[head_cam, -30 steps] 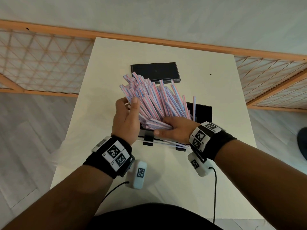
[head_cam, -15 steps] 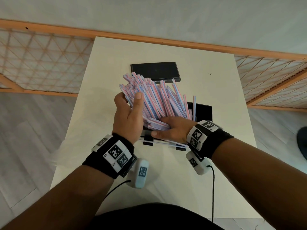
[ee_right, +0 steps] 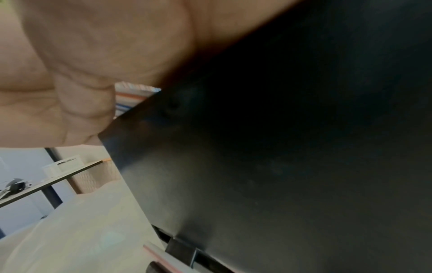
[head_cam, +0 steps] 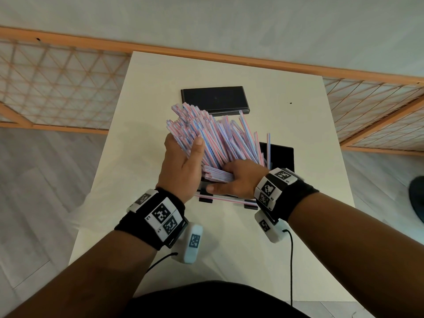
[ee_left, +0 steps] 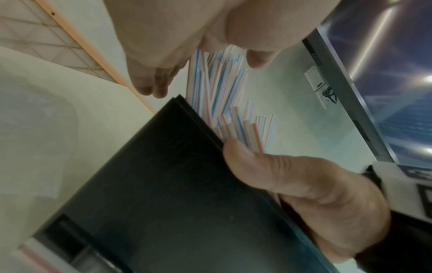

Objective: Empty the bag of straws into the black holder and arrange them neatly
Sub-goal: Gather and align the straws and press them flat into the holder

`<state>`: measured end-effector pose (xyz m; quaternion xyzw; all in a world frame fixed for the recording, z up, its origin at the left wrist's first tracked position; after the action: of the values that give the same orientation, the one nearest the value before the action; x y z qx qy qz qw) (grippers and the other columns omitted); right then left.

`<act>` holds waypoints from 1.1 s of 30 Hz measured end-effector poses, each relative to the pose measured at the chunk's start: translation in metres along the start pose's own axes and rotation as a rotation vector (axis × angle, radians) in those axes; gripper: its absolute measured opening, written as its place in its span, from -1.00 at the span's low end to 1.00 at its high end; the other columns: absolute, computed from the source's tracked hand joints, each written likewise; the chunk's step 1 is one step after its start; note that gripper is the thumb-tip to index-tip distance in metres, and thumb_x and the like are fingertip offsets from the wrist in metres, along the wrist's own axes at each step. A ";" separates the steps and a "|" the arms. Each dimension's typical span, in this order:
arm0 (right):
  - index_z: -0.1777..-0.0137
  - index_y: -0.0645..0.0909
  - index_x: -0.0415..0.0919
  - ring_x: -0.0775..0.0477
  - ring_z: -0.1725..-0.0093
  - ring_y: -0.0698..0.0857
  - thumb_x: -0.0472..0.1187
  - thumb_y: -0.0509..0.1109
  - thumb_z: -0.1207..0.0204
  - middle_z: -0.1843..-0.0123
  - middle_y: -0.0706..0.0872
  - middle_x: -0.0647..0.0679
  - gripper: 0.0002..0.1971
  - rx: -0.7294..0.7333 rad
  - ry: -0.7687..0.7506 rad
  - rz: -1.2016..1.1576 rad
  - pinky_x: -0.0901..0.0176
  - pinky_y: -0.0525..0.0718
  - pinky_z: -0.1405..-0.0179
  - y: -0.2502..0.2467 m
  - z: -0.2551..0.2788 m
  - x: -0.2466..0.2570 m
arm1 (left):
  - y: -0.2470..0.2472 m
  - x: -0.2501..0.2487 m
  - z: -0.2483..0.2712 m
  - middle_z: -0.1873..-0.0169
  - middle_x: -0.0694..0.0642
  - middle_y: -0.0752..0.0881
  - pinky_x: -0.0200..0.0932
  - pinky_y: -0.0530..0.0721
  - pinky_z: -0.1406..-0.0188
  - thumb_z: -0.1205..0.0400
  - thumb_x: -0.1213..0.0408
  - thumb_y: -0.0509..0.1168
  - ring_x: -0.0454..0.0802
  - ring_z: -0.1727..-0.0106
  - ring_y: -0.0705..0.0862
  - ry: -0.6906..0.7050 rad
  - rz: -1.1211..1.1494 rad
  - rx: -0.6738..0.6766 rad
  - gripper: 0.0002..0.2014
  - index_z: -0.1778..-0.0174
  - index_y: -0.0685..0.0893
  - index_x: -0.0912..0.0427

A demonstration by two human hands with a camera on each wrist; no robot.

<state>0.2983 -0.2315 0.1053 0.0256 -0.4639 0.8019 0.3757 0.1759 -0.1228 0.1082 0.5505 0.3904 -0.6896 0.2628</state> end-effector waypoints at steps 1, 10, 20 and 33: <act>0.20 0.59 -0.05 -0.07 0.23 0.66 0.49 0.38 -0.34 0.28 0.66 0.00 -0.44 -0.008 -0.006 -0.007 0.15 0.50 0.32 -0.001 0.001 0.001 | 0.001 0.000 0.000 -0.21 -0.15 0.61 -0.73 0.42 0.02 -0.77 0.03 0.20 -0.56 -0.09 0.59 -0.007 -0.002 0.003 -0.51 -0.53 0.36 0.23; 0.21 0.54 0.01 -0.04 0.19 0.64 0.44 0.41 -0.36 0.26 0.63 0.05 -0.52 -0.010 -0.045 -0.003 0.15 0.48 0.29 0.001 0.001 0.005 | 0.009 0.000 0.003 -0.35 -0.08 0.54 -0.26 0.44 -0.28 -0.75 0.04 0.25 -0.14 -0.34 0.56 -0.058 -0.022 0.079 -0.47 -0.59 0.30 0.14; 0.07 0.66 -0.08 -0.10 0.12 0.70 0.42 0.46 -0.31 0.14 0.73 -0.05 -0.46 0.033 -0.026 -0.029 0.07 0.67 0.09 0.000 -0.005 0.002 | 0.013 -0.003 0.005 -0.24 -0.12 0.58 -0.53 0.46 -0.02 -0.72 0.11 0.32 -0.18 -0.19 0.60 -0.081 0.010 -0.001 -0.47 -0.54 0.31 0.19; 0.26 0.59 -0.01 -0.04 0.28 0.66 0.57 0.41 -0.18 0.30 0.67 0.00 -0.40 -0.117 -0.042 -0.001 0.10 0.62 0.26 -0.001 -0.003 0.000 | 0.015 0.010 0.006 -0.50 -0.05 0.54 0.26 0.37 -0.57 -0.31 -0.72 -0.04 0.02 -0.53 0.51 -0.148 -0.064 0.157 0.06 -0.60 0.27 -0.06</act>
<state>0.3000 -0.2287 0.1045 0.0207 -0.5180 0.7724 0.3669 0.1817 -0.1348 0.0952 0.5043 0.3320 -0.7648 0.2249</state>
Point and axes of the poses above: each hand's wrist, its own z-axis away from the middle knuckle, its own y-axis out of the palm, x = y × z, the point moved 4 cm from there along -z, towards the middle knuckle
